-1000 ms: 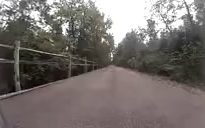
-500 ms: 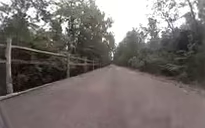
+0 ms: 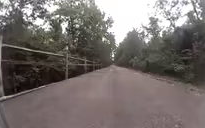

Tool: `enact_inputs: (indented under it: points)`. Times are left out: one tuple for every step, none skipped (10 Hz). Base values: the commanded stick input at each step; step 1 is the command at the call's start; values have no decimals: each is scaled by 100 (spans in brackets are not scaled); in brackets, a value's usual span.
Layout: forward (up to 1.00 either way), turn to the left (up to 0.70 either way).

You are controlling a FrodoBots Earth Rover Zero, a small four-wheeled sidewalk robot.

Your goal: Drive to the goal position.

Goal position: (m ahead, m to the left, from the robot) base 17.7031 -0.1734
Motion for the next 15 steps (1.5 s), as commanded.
enact_inputs:
  points:
    - [70,0]
    - [70,0]
    - [70,0]
    - [70,0]
    - [70,0]
    - [70,0]
    - [70,0]
    - [70,0]
    - [70,0]
    - [70,0]
    - [70,0]
    - [70,0]
    - [70,0]
    - [70,0]
    - [70,0]
